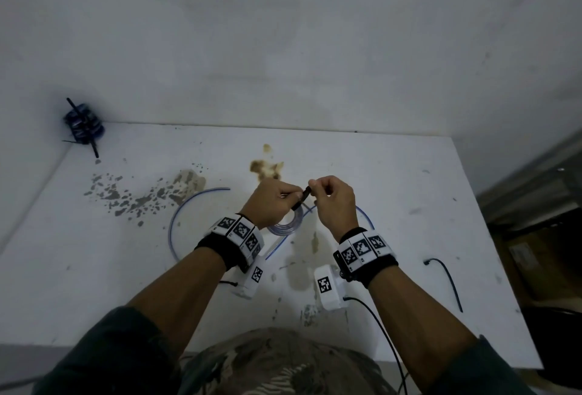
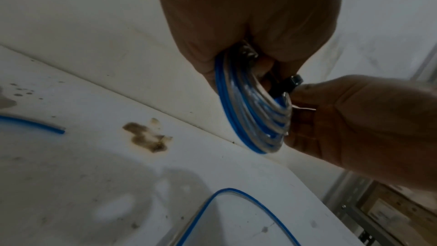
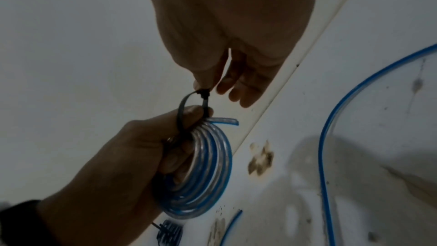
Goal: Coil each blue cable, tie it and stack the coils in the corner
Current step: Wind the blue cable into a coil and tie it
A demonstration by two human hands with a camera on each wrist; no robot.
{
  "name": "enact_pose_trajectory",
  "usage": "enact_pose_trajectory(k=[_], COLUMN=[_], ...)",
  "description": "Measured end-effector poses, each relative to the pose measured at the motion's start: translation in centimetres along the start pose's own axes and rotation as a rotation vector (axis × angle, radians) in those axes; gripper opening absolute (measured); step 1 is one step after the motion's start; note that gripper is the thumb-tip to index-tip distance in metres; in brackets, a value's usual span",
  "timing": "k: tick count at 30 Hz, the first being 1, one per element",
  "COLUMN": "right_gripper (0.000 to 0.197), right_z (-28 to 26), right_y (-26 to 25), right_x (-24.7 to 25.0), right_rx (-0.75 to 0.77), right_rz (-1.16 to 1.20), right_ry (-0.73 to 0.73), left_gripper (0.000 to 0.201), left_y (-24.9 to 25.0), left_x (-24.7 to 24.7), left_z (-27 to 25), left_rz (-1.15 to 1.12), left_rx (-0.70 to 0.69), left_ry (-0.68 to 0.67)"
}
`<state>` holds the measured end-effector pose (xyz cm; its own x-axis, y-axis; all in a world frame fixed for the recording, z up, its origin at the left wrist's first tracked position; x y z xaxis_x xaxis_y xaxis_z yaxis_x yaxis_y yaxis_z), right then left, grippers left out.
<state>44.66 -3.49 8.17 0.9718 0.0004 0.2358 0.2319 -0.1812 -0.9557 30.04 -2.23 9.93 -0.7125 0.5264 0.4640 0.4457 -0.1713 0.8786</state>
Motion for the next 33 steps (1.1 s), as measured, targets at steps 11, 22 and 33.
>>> enact_pose_trajectory(k=[11,22,33], right_gripper=[0.023,0.032,0.026], right_z=[1.8,1.3,2.0], right_y=[0.1,-2.1,-1.0], right_x=[0.2,-0.4,-2.2], right_rx=[-0.081,-0.021,-0.090], right_rz=[0.034,0.215,-0.008], right_ry=[0.111,-0.106,-0.032], left_gripper=[0.027,0.026,0.035], left_y=[0.2,0.4,0.2], left_x=[0.2,1.4,1.4], left_z=[-1.9,-0.9,-2.0], left_rz=[-0.114,-0.179,-0.064], left_rx=[0.095,0.118,0.183], left_ry=[-0.042,0.077,0.066])
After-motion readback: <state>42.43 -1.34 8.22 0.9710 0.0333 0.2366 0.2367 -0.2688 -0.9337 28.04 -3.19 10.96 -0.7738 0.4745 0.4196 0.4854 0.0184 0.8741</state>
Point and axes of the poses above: each hand's wrist, its own z-axis towards the middle knuckle, its own x-axis out of the back of the hand, y = z × x, the point moved 6 cm from there along z, towards the middle knuckle, and after that the axes turned 13 degrees about -y, right-handed, at the moved point
